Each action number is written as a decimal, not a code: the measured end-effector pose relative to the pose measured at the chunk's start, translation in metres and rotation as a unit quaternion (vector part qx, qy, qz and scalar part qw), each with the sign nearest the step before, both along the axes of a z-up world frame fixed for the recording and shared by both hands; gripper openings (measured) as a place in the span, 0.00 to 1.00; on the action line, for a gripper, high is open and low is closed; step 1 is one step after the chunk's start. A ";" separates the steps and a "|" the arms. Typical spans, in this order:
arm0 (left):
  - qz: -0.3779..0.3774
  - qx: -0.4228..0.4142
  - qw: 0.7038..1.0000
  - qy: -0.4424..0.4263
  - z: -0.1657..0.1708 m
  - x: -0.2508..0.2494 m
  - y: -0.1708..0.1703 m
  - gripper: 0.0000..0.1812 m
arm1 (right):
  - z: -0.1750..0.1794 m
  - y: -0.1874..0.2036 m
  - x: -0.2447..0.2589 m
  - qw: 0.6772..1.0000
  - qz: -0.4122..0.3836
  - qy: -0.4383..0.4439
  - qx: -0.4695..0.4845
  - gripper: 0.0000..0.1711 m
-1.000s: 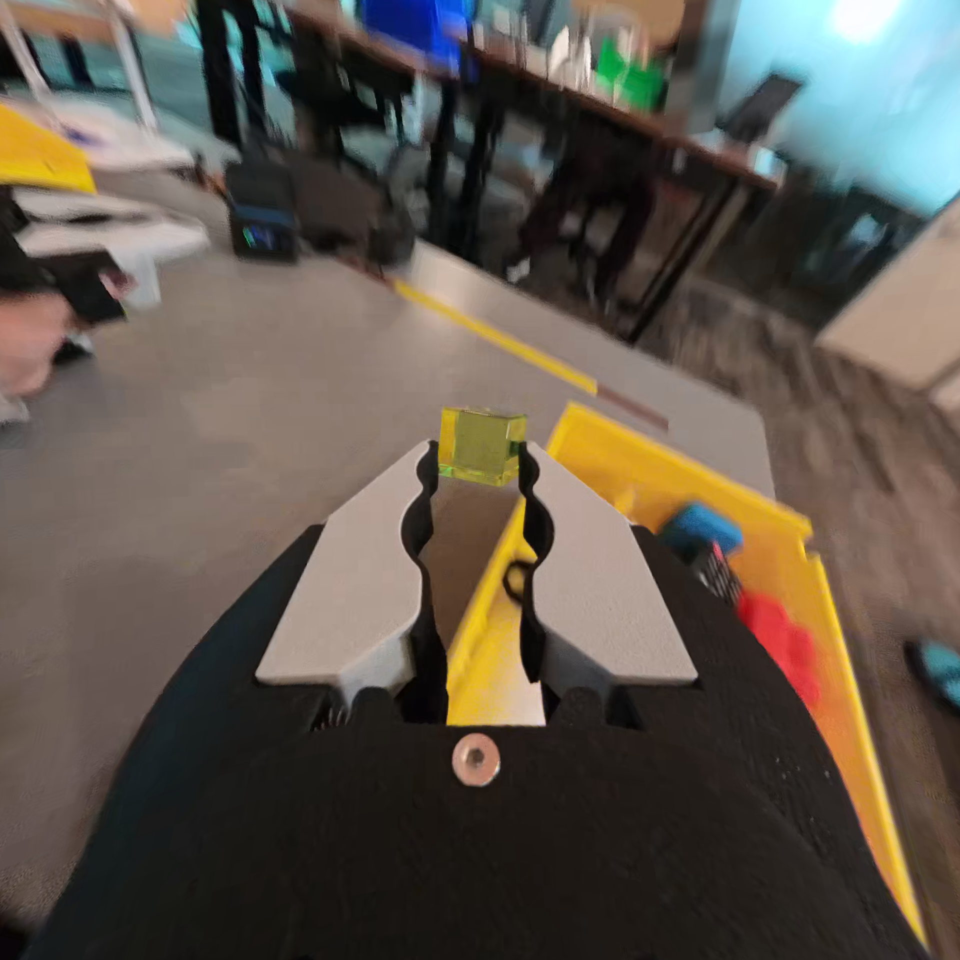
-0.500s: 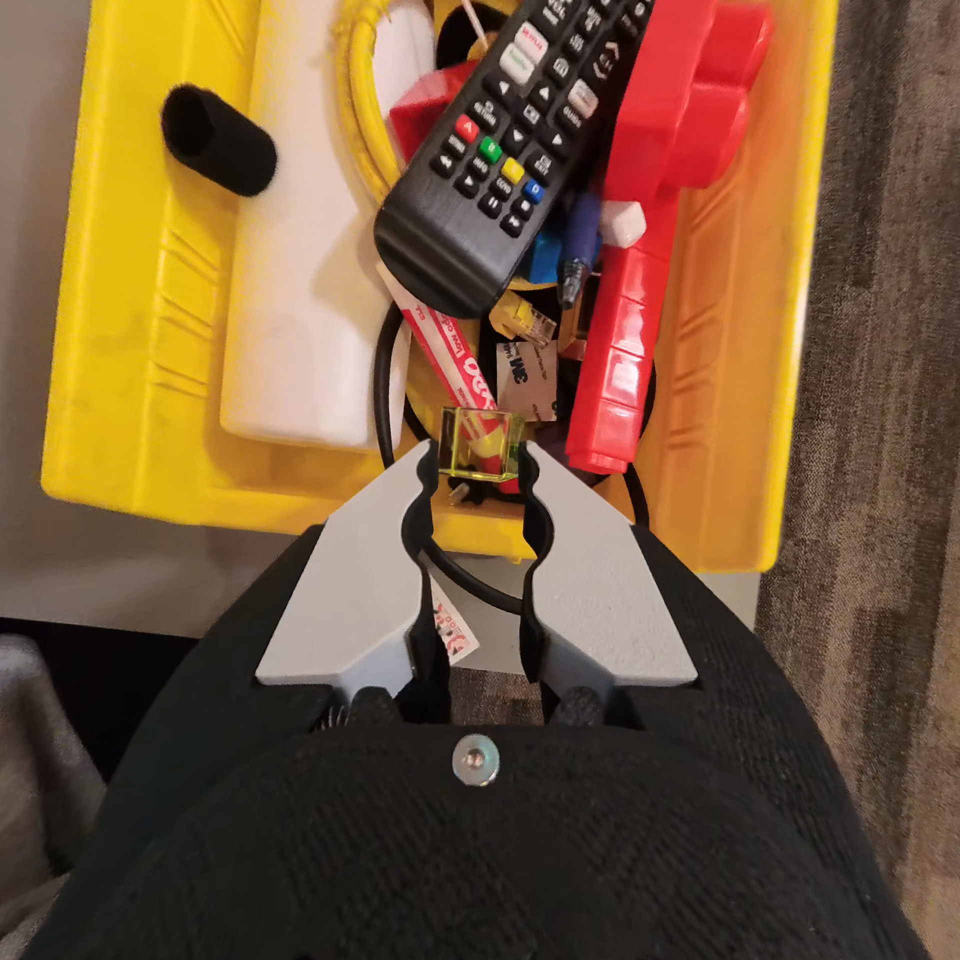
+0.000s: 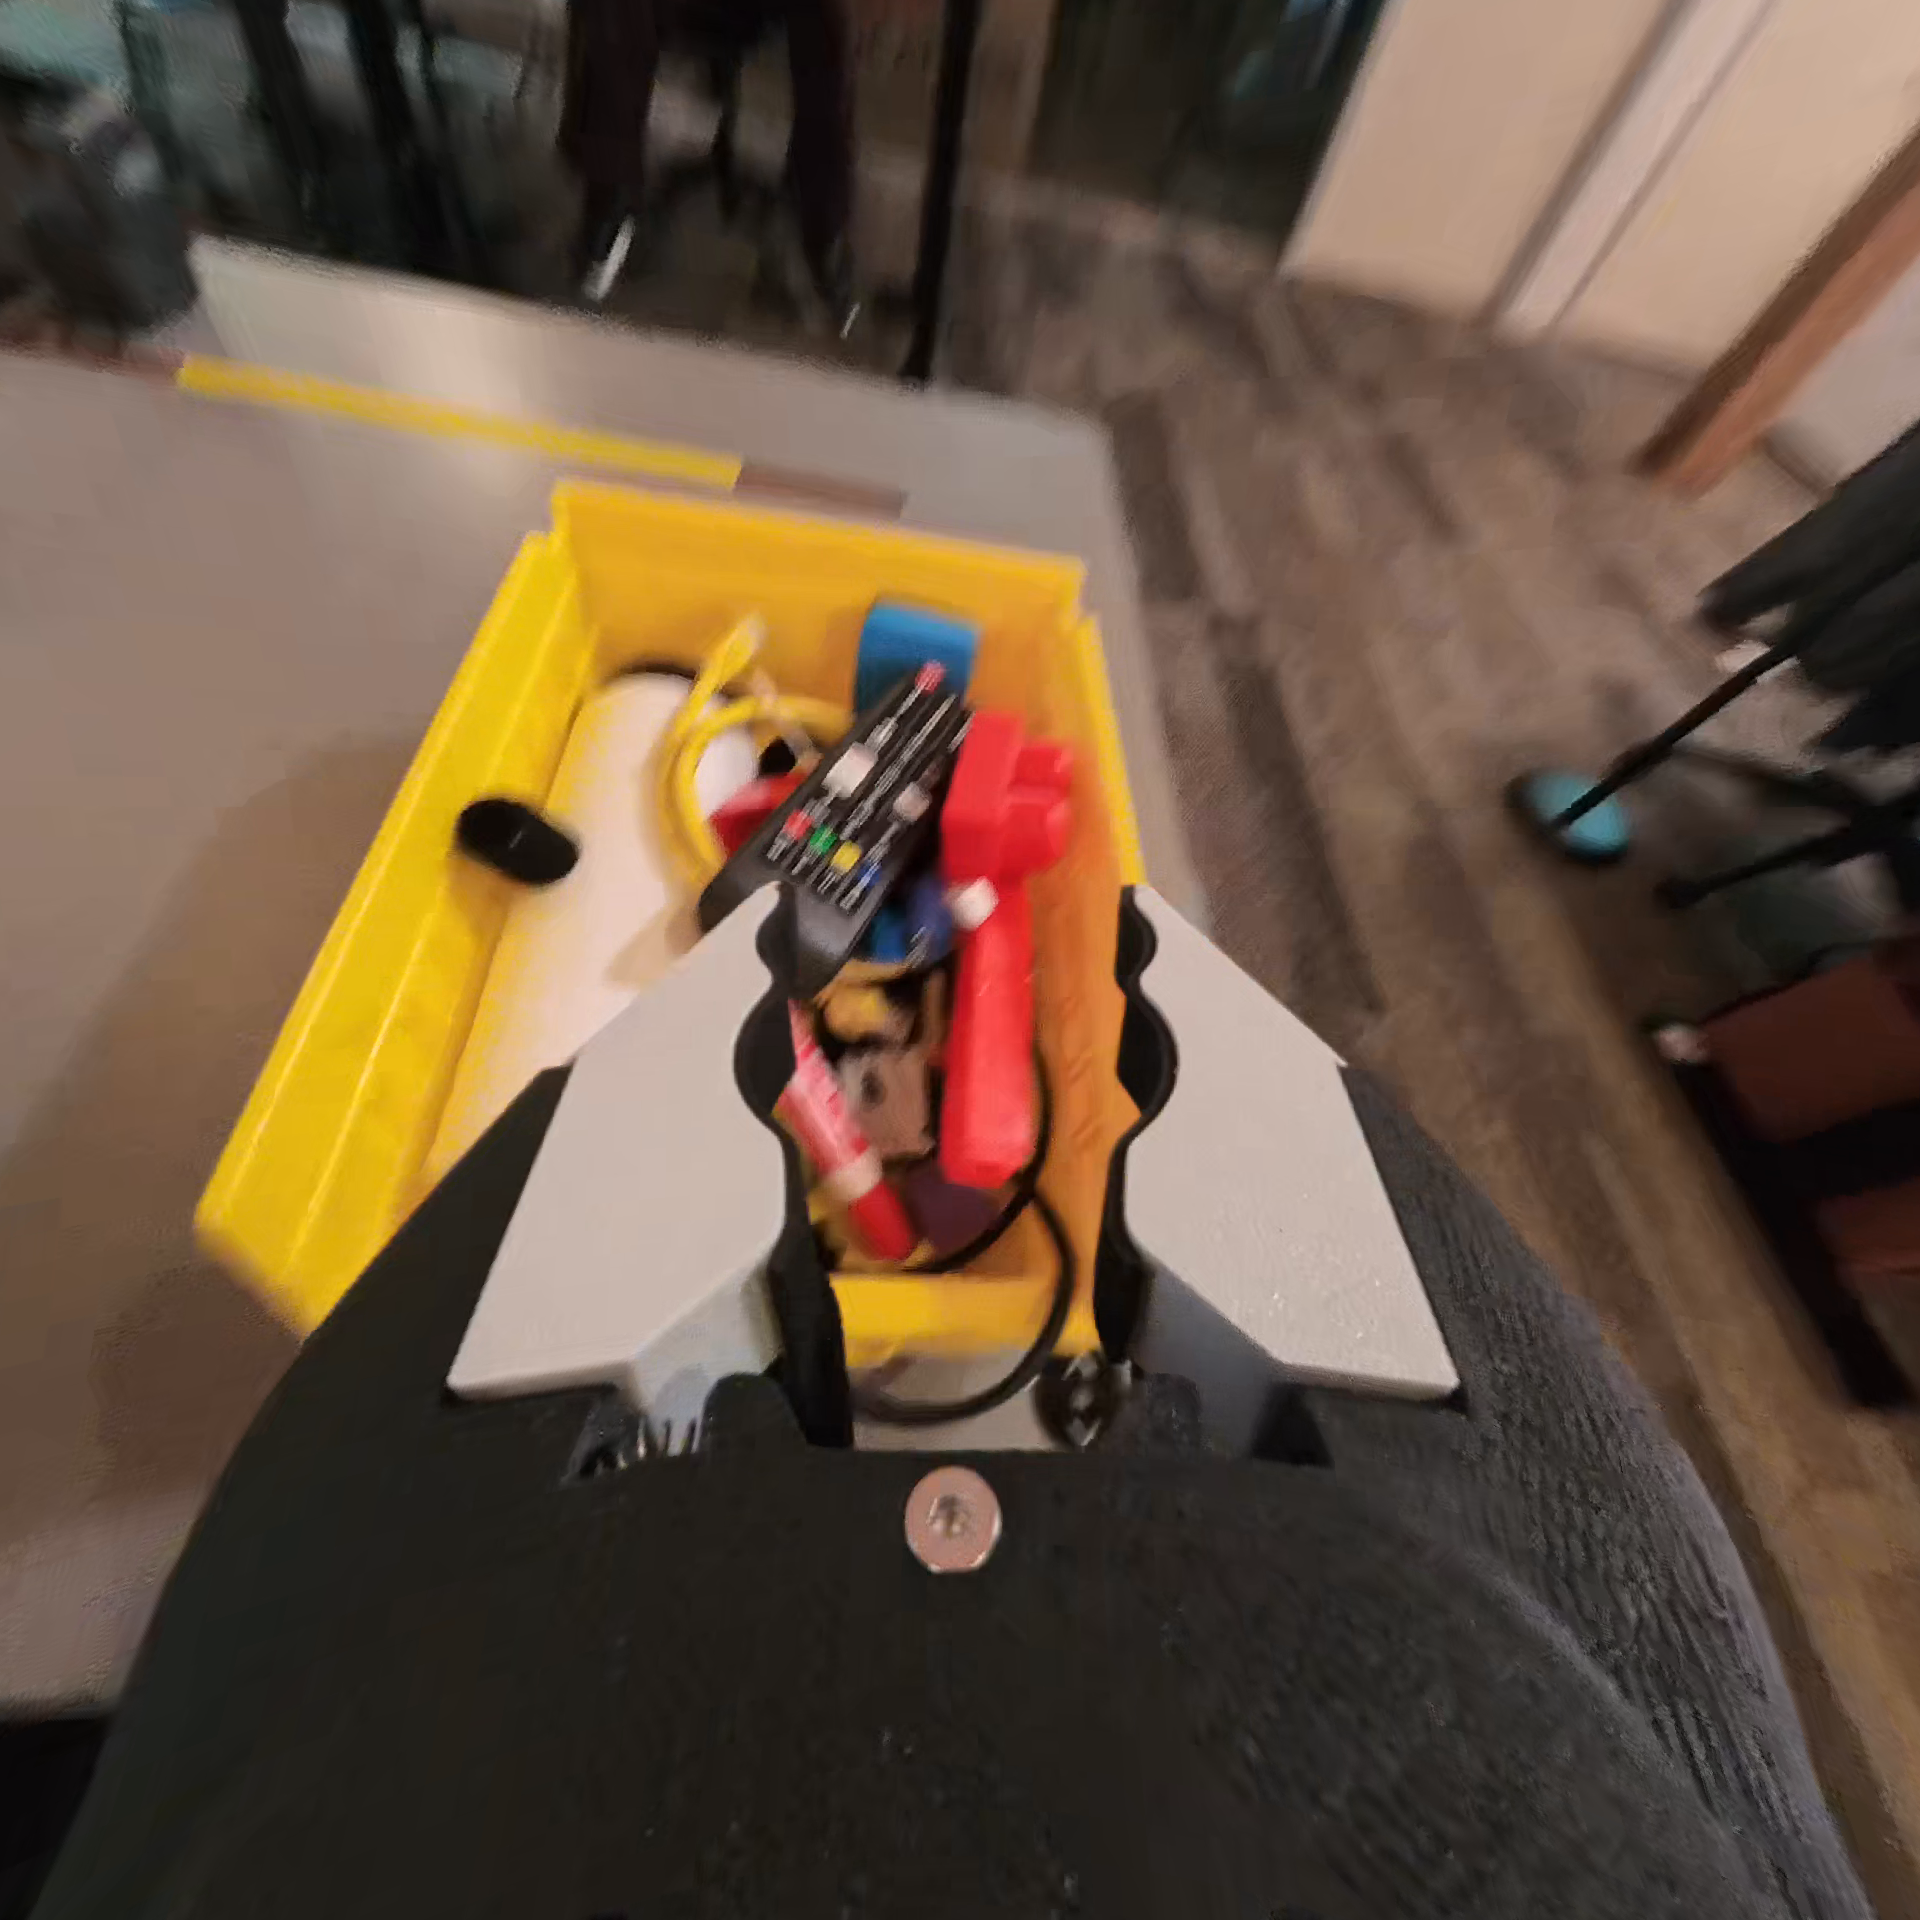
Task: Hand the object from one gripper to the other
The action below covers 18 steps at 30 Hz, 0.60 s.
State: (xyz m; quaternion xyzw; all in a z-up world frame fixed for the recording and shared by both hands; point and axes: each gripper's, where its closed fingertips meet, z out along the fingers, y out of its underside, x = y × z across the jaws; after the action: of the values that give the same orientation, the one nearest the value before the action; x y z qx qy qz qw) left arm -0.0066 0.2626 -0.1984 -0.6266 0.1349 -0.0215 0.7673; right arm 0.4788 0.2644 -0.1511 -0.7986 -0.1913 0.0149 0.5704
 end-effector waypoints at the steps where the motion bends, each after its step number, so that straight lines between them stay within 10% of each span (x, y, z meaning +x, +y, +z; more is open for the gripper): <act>1: 0.004 0.010 1.000 0.010 0.004 0.001 -0.002 0.19 | 0.016 0.000 0.009 0.999 -0.018 0.001 0.043 0.38; 10: 0.009 0.008 0.999 -0.047 0.069 0.023 -0.061 0.43 | 0.023 0.020 0.058 0.998 -0.032 -0.007 0.057 0.51; 14: 0.114 -0.119 0.986 -0.024 0.071 -0.011 -0.100 0.59 | -0.029 0.045 0.049 0.998 0.011 -0.001 -0.068 0.44; 18: 0.201 -0.323 0.925 -0.003 0.028 -0.055 -0.144 0.52 | -0.083 0.063 0.045 0.985 0.032 -0.028 -0.168 0.40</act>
State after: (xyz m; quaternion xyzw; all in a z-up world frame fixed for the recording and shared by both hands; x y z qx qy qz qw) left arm -0.0613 0.1181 -0.1707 -0.8544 -0.0104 0.0893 0.5117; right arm 0.5239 0.3270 -0.2337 -0.8767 -0.2275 0.0431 0.4217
